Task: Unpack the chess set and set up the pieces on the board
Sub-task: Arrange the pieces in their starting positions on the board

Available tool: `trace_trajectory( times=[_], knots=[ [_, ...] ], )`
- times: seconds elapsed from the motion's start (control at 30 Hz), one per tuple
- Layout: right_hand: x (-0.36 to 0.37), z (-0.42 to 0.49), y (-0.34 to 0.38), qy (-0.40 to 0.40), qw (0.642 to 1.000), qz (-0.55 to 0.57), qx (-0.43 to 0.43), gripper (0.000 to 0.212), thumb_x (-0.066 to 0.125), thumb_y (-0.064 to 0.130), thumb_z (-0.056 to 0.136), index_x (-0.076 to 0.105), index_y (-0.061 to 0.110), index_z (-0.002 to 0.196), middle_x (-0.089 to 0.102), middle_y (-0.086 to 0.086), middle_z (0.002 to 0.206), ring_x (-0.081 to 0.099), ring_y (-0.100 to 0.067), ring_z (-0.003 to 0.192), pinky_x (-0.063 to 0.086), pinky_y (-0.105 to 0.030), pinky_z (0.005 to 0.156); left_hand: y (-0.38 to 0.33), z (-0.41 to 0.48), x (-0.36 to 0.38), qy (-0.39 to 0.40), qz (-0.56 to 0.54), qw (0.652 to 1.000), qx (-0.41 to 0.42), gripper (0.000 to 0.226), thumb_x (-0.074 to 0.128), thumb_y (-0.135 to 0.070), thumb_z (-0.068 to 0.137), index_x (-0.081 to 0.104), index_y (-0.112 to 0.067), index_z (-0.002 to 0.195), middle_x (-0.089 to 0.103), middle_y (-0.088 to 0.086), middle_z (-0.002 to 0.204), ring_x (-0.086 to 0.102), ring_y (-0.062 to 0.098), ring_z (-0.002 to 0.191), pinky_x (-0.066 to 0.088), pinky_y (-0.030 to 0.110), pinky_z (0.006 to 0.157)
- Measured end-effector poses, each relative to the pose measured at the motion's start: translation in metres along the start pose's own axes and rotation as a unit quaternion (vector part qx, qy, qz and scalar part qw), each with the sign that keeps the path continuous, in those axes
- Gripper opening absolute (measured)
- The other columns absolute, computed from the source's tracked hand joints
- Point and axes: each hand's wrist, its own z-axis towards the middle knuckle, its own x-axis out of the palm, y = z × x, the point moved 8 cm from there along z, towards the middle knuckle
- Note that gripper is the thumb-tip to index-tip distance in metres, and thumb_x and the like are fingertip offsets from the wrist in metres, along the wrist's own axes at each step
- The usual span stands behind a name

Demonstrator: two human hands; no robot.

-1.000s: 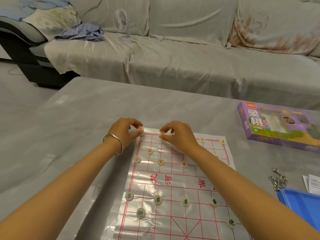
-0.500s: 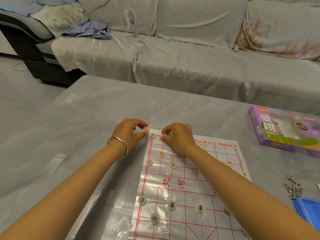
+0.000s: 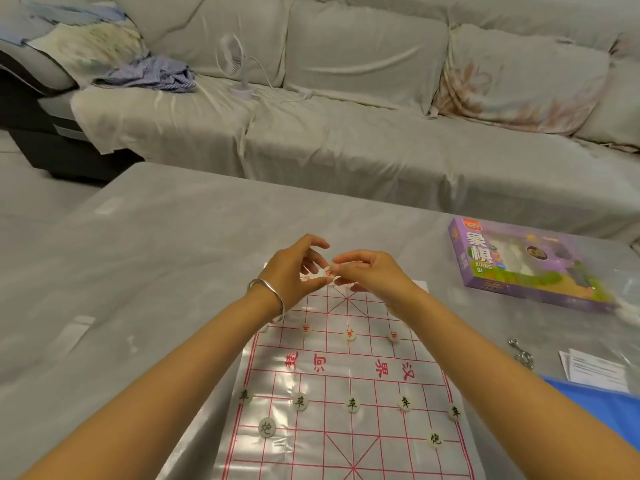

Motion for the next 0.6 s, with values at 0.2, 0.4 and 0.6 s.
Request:
trace_trajectory(
  times=[0.2,0.4,0.6],
  knots=[
    [-0.048,-0.028,-0.019,-0.035,0.993,0.112,0.029,0.020,0.066,0.025,0.085,0.067,0.024,0.106,0.070,0.003,0.098,0.066,-0.009,0.088,0.051,-0.022,0.080,-0.026,0.005,0.034,0.032,-0.106,0.992,-0.057,0.010,0.065,-0.026,0.083,0.068,-0.018,0.088,0.066,-0.005,0.081,0.061,0.004,0.072,0.050,0.012,0.064],
    [-0.078,-0.047,-0.025,-0.059,0.990,0.130,0.005,0.015,0.066,0.022,0.085,0.067,0.027,0.100,0.072,0.001,0.096,0.069,-0.009,0.088,0.051,-0.021,0.078,-0.042,0.003,0.065,0.069,-0.192,0.970,-0.131,0.021,0.065,-0.030,0.082,0.071,-0.013,0.094,0.068,-0.005,0.080,0.065,0.007,0.074,0.053,0.013,0.060],
    [-0.097,-0.059,-0.028,-0.078,0.993,0.087,-0.025,0.021,0.067,0.028,0.084,0.065,0.030,0.104,0.071,0.008,0.096,0.067,-0.003,0.084,0.048,-0.015,0.064,-0.057,0.005,0.081,0.067,-0.228,0.959,-0.156,0.015,0.063,-0.029,0.084,0.068,-0.018,0.093,0.067,-0.007,0.080,0.063,0.005,0.076,0.052,0.012,0.059]
  ],
)
